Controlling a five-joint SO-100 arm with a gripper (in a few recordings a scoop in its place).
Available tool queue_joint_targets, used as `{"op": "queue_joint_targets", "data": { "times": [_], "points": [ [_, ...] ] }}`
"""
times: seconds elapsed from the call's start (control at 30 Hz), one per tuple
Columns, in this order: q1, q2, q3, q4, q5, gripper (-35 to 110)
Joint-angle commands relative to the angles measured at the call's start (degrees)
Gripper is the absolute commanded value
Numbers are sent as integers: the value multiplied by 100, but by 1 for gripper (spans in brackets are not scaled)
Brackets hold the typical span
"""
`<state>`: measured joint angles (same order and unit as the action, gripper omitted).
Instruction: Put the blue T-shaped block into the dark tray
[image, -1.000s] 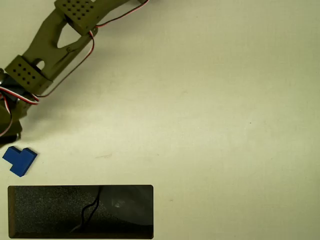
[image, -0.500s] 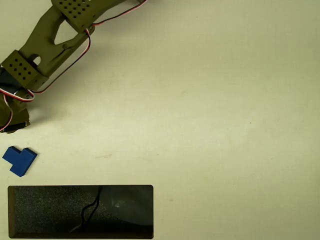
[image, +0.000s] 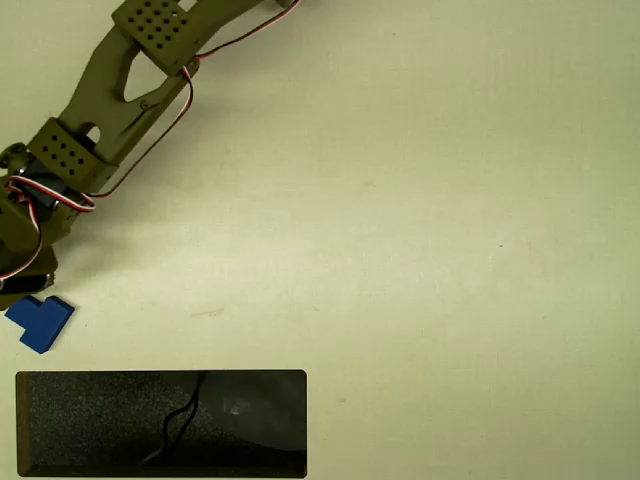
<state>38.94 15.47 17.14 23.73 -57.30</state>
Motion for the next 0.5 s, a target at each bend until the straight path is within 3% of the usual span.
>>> {"op": "queue_joint_targets", "data": {
  "times": [0.0, 0.17, 0.47],
  "points": [
    [176, 88, -18, -97, -281, 0],
    [466, -202, 53, -615, -923, 0],
    [448, -308, 114, -914, -1125, 0]
  ]
}}
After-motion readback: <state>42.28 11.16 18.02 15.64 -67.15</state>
